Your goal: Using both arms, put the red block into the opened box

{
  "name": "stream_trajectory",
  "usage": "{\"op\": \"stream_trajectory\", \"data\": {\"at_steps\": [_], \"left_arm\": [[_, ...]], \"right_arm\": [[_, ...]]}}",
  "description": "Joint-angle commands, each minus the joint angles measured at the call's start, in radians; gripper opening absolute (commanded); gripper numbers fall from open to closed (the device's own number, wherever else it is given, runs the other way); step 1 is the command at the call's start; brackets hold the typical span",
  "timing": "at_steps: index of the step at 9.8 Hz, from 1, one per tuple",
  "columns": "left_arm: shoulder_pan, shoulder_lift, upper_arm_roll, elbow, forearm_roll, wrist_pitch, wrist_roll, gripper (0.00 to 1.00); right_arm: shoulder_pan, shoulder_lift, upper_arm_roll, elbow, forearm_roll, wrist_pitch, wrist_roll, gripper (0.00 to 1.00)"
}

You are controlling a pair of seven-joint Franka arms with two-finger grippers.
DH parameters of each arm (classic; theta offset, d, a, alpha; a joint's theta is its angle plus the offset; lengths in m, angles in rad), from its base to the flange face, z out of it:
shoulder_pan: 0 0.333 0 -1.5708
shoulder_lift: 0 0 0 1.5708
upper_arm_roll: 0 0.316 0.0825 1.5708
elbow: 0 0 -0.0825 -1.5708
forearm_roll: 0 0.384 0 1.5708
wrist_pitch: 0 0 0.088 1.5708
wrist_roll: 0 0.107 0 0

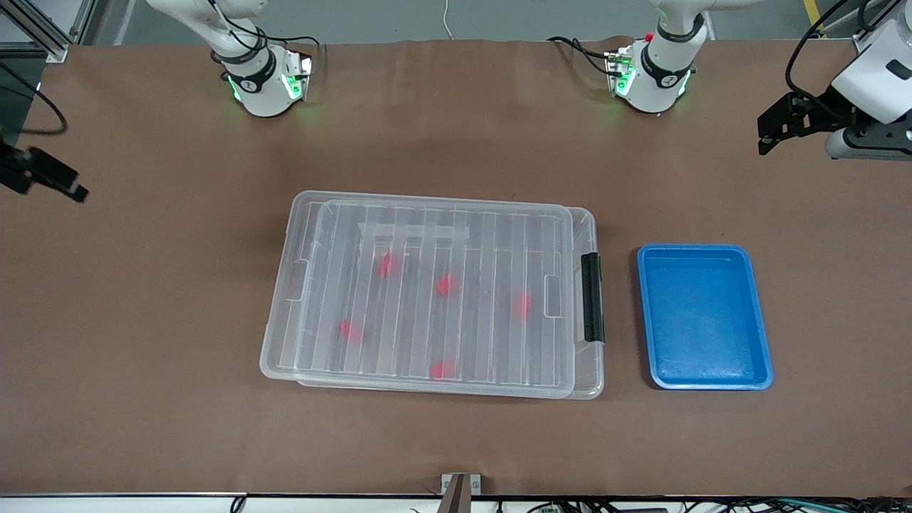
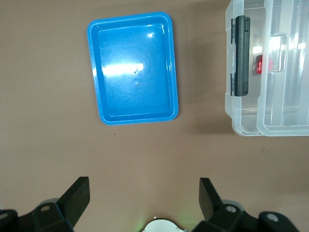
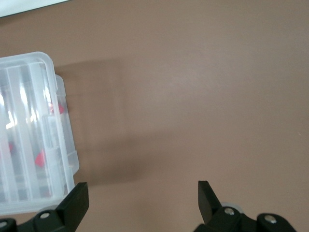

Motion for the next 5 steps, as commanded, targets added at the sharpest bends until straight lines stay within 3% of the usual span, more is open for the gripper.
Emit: {"op": "stream_trajectory", "data": {"at_steps": [1,5], "left_arm": [[0.003,0.022,-0.002,0.0,-0.016,-0.015,-0.029,1.0],[0.007,0.022,0.0,-0.002,-0.016,-0.017,-0.04,1.0]], "right_arm": [[0.001,0.073,-0.022,0.154,-0.009,-0.132,0.019,1.0],[0.01,0.102,-0.017,0.148,-0.011,-0.129,-0.004,1.0]]}}
